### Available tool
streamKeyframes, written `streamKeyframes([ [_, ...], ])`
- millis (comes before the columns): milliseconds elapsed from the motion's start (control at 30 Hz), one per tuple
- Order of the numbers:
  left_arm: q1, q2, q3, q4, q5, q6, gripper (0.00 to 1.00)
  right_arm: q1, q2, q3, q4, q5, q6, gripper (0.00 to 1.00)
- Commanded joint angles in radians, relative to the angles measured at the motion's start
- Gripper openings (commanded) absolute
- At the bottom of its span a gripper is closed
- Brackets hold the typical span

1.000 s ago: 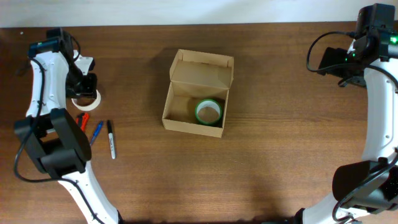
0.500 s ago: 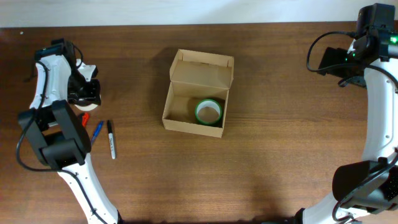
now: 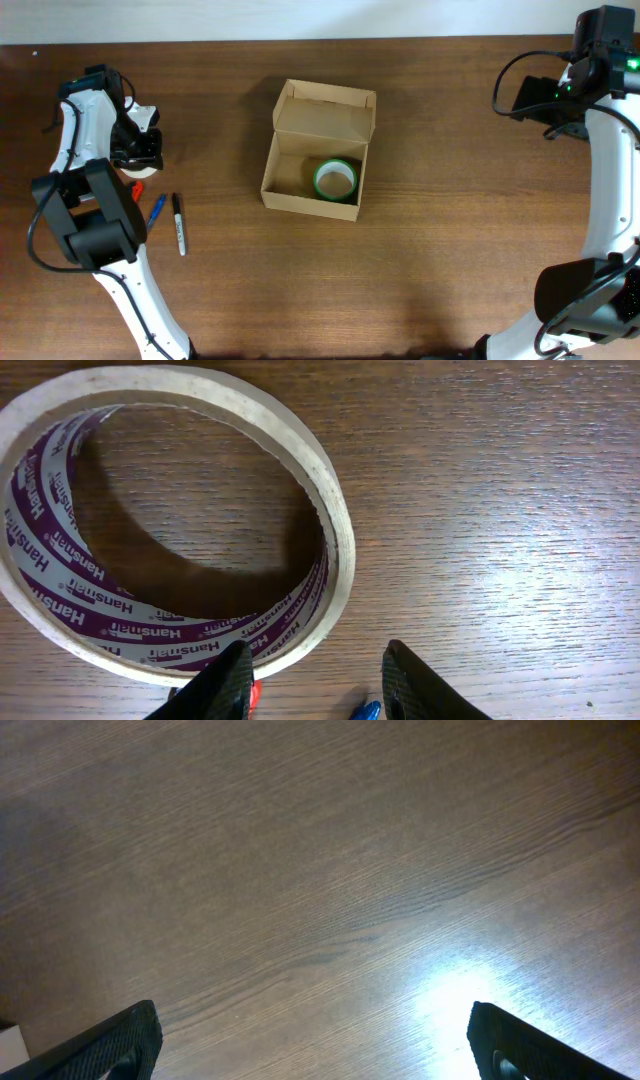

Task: Pack container
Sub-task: 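Move the left gripper back and grasp the white masking tape roll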

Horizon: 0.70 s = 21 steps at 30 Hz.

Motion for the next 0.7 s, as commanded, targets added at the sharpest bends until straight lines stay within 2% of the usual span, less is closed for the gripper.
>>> streamKeyframes([
  [0,0.001,0.038,-0.001,0.003,0.027,0.019,0.42,0.0,-0.02,0.017,0.0,-0.002,-0.003,0.99],
  [667,-0.036,0.038,0.084,0.013,0.014,0.02,0.42,0.0,-0.02,0.017,0.0,-0.002,-0.003,1.0],
])
